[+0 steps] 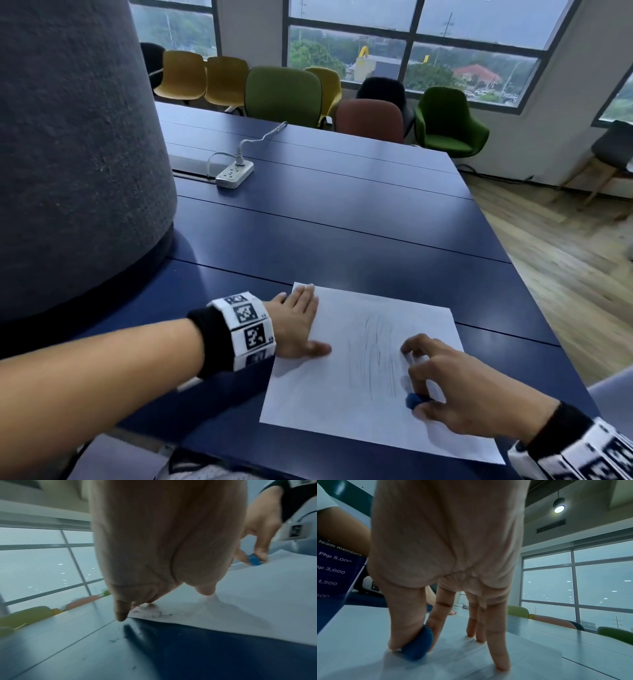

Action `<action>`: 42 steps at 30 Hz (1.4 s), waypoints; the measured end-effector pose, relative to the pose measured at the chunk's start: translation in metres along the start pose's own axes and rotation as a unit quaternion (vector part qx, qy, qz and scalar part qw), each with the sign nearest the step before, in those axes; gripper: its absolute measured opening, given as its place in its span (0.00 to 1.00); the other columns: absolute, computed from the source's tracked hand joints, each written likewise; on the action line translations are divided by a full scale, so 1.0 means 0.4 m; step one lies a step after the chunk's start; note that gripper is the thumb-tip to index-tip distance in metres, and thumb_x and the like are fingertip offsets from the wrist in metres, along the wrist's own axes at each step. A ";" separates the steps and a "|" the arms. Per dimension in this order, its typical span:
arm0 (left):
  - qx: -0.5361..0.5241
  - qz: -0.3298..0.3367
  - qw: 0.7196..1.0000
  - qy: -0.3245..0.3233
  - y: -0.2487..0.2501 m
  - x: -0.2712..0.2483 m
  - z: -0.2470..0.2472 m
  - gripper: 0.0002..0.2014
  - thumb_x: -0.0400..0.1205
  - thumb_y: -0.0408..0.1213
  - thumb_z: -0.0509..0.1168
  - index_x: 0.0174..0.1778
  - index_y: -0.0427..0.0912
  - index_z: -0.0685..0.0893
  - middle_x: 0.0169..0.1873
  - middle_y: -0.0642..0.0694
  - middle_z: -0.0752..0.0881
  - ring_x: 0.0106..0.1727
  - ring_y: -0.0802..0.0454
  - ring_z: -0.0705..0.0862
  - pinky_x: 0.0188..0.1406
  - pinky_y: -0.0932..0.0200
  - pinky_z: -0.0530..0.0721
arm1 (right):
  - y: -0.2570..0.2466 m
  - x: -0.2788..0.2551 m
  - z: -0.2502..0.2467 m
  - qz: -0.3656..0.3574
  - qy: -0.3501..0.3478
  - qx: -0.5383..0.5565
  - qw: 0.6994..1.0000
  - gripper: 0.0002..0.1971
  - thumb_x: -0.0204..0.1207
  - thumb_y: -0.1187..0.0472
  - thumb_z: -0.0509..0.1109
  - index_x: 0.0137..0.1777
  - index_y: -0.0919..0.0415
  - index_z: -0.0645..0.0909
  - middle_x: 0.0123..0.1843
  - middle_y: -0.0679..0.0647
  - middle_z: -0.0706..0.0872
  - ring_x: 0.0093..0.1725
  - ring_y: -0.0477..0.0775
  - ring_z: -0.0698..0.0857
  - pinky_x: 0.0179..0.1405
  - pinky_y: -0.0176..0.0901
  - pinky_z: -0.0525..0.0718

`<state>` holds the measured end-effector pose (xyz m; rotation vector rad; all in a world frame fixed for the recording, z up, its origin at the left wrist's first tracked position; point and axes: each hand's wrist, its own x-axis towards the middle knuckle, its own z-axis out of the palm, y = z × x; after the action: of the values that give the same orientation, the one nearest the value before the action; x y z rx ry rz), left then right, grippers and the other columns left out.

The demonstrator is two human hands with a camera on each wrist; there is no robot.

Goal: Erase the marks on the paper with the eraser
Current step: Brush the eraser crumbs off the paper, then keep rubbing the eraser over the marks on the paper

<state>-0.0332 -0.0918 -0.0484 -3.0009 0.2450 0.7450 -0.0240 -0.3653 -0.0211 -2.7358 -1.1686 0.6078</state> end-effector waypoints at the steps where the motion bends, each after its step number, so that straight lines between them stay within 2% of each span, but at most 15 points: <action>1: -0.016 0.005 1.000 0.001 -0.006 0.004 -0.018 0.49 0.83 0.65 0.55 0.85 0.35 0.38 0.85 0.37 0.36 0.86 0.43 0.38 0.84 0.44 0.47 | 0.003 0.001 0.001 0.003 0.003 0.009 1.000 0.14 0.72 0.44 0.74 0.32 0.45 0.75 0.70 0.34 0.66 0.64 0.41 0.77 0.59 0.35 0.78; 3: -0.039 0.019 0.999 -0.003 -0.009 0.013 -0.047 0.49 0.80 0.61 0.64 0.86 0.42 0.44 0.85 0.36 0.43 0.86 0.40 0.45 0.81 0.39 0.58 | 0.012 0.010 -0.003 0.022 0.024 0.044 0.998 0.14 0.70 0.45 0.76 0.31 0.48 0.76 0.65 0.33 0.75 0.63 0.39 0.81 0.58 0.37 0.81; 5: -0.033 0.021 0.999 -0.011 -0.012 0.022 -0.062 0.49 0.77 0.61 0.69 0.86 0.51 0.48 0.84 0.37 0.48 0.85 0.38 0.51 0.77 0.36 0.66 | 0.020 0.027 -0.019 0.058 0.084 0.101 0.990 0.14 0.66 0.48 0.78 0.29 0.51 0.77 0.50 0.40 0.88 0.52 0.37 0.86 0.50 0.40 0.86; 7: -0.025 0.015 0.999 -0.013 -0.013 0.031 -0.069 0.50 0.74 0.62 0.72 0.86 0.55 0.50 0.83 0.38 0.53 0.83 0.38 0.56 0.74 0.36 0.70 | 0.016 0.048 -0.049 0.081 0.133 0.129 0.979 0.15 0.62 0.53 0.81 0.27 0.55 0.77 0.33 0.47 0.88 0.34 0.41 0.86 0.34 0.36 0.84; 10: -0.017 0.018 1.000 0.002 -0.013 0.038 -0.073 0.52 0.70 0.63 0.75 0.85 0.56 0.54 0.79 0.40 0.61 0.79 0.40 0.61 0.71 0.37 0.74 | -0.005 0.090 -0.094 0.076 0.126 0.205 0.968 0.19 0.61 0.59 0.86 0.31 0.65 0.77 0.26 0.52 0.84 0.23 0.46 0.84 0.26 0.39 0.82; 13: -0.023 0.017 1.000 -0.005 -0.012 0.037 -0.069 0.58 0.64 0.64 0.78 0.85 0.57 0.53 0.80 0.43 0.59 0.79 0.42 0.59 0.72 0.39 0.73 | -0.006 0.146 -0.109 0.077 0.094 0.279 0.953 0.16 0.63 0.64 0.86 0.33 0.69 0.80 0.26 0.49 0.86 0.27 0.43 0.87 0.30 0.42 0.88; 17: -0.028 0.019 0.999 -0.001 -0.009 0.036 -0.069 0.57 0.61 0.63 0.80 0.83 0.55 0.57 0.76 0.42 0.64 0.77 0.41 0.62 0.69 0.42 0.75 | 0.005 0.216 -0.105 0.088 0.096 0.305 0.943 0.11 0.66 0.66 0.83 0.36 0.72 0.85 0.32 0.62 0.89 0.33 0.55 0.89 0.43 0.52 0.92; 18: -0.026 0.020 0.999 0.003 -0.007 0.037 -0.070 0.57 0.61 0.62 0.81 0.82 0.54 0.58 0.73 0.42 0.66 0.75 0.41 0.63 0.67 0.43 0.76 | 0.008 0.232 -0.102 0.086 0.110 0.304 0.942 0.09 0.65 0.68 0.83 0.36 0.71 0.85 0.32 0.62 0.89 0.32 0.55 0.88 0.43 0.52 0.92; 22: -0.010 0.019 1.000 0.009 0.003 0.042 -0.075 0.59 0.61 0.61 0.81 0.84 0.56 0.54 0.71 0.41 0.67 0.73 0.40 0.64 0.66 0.44 0.75 | 0.004 0.285 -0.097 0.069 0.151 0.223 0.961 0.07 0.65 0.68 0.82 0.41 0.61 0.87 0.35 0.51 0.90 0.30 0.39 0.84 0.34 0.32 0.82; 25: -0.009 0.014 1.000 0.007 0.009 0.048 -0.080 0.60 0.60 0.61 0.82 0.84 0.58 0.54 0.71 0.40 0.67 0.73 0.39 0.64 0.66 0.45 0.75 | 0.006 0.311 -0.095 0.063 0.126 0.195 0.970 0.05 0.67 0.65 0.81 0.43 0.63 0.90 0.39 0.56 0.92 0.31 0.43 0.85 0.33 0.31 0.83; 28: -0.010 0.012 1.000 0.011 0.011 0.050 -0.079 0.60 0.60 0.60 0.82 0.84 0.59 0.54 0.70 0.40 0.67 0.72 0.39 0.64 0.67 0.45 0.75 | 0.009 0.323 -0.085 0.069 0.123 0.204 0.969 0.04 0.67 0.66 0.80 0.42 0.64 0.90 0.35 0.57 0.91 0.28 0.47 0.84 0.27 0.33 0.82; 33: -0.003 0.001 1.000 0.014 0.014 0.050 -0.074 0.62 0.61 0.60 0.82 0.86 0.58 0.50 0.78 0.36 0.60 0.78 0.38 0.59 0.71 0.45 0.70 | -0.007 0.308 -0.074 0.044 0.077 0.184 0.979 0.04 0.68 0.65 0.80 0.42 0.63 0.90 0.36 0.56 0.91 0.27 0.43 0.84 0.26 0.31 0.81; 36: -0.005 -0.001 1.000 0.004 0.017 0.049 -0.077 0.62 0.62 0.59 0.82 0.86 0.60 0.47 0.81 0.34 0.55 0.81 0.36 0.55 0.74 0.43 0.67 | -0.002 0.325 -0.086 0.047 0.120 0.175 0.976 0.06 0.67 0.64 0.81 0.42 0.61 0.88 0.37 0.57 0.91 0.27 0.45 0.84 0.26 0.31 0.82; 38: -0.005 -0.003 1.000 0.001 0.016 0.048 -0.079 0.63 0.63 0.58 0.82 0.86 0.60 0.46 0.82 0.33 0.53 0.82 0.35 0.53 0.76 0.42 0.64 | 0.001 0.332 -0.086 0.056 0.145 0.196 0.968 0.06 0.67 0.64 0.81 0.41 0.60 0.87 0.36 0.59 0.90 0.28 0.51 0.86 0.26 0.38 0.86; 42: -0.003 -0.009 1.000 -0.001 0.015 0.050 -0.076 0.64 0.62 0.59 0.82 0.86 0.58 0.44 0.84 0.33 0.49 0.82 0.34 0.51 0.78 0.39 0.62 | -0.019 0.302 -0.069 0.032 0.058 0.217 0.974 0.03 0.68 0.67 0.79 0.40 0.62 0.89 0.30 0.52 0.87 0.28 0.47 0.84 0.27 0.37 0.85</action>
<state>-0.0027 -0.1028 -0.0310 -3.0028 0.2144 0.7494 0.0574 -0.2723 -0.0327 -2.4047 -0.8098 0.6154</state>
